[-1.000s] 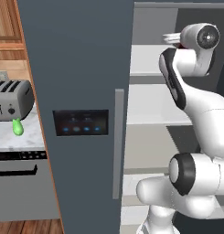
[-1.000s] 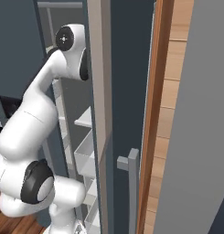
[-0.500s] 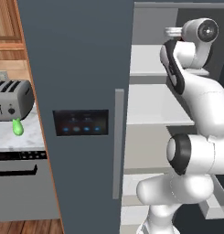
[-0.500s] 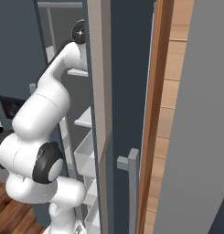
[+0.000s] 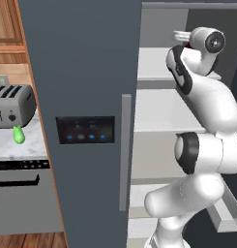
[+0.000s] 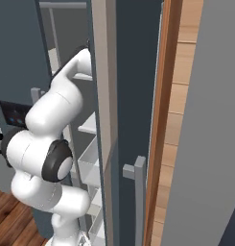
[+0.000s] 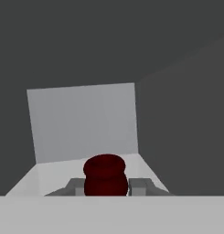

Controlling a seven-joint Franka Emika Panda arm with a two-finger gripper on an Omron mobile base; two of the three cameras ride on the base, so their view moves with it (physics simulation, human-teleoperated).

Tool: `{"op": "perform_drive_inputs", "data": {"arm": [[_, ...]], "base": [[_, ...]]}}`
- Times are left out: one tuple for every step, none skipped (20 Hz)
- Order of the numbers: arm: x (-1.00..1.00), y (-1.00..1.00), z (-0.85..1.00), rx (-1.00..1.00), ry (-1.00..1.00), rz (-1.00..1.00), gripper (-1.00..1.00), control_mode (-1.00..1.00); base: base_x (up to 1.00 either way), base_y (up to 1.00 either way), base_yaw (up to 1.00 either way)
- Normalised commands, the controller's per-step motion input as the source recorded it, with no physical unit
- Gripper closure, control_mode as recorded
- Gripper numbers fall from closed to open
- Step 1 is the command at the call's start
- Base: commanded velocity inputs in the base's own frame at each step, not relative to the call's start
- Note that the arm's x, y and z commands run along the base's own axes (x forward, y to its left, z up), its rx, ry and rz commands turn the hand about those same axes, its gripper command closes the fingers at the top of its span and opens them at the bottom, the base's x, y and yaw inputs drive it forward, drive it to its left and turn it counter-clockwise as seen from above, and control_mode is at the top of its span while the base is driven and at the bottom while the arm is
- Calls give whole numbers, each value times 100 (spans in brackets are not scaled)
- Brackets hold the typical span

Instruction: Place the beer on the top shelf of the fridge to keep it out of children's reach, and place the corn and mushroom on lower shelves for easy access.

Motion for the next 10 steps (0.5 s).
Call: {"op": "perform_drive_inputs", "data": {"arm": [[37, 0, -35, 2, -7, 0, 100, -100], [41, -1, -37, 2, -5, 0, 100, -100], [44, -3, -36, 2, -4, 0, 100, -100], [44, 0, -33, 1, -3, 0, 100, -100], [44, 0, -29, 0, -2, 0, 100, -100], [44, 0, -21, 0, -1, 0, 100, -100], [44, 0, -17, 0, -1, 0, 100, -100], [44, 0, -14, 0, -1, 0, 100, -100], [44, 0, -7, 0, -1, 0, 100, -100], [45, 0, -3, 0, -1, 0, 100, -100]], "base": [[0, 0, 0], [0, 0, 0], [0, 0, 0], [0, 0, 0], [0, 0, 0], [0, 0, 0], [0, 0, 0], [0, 0, 0], [0, 0, 0], [0, 0, 0]]}}
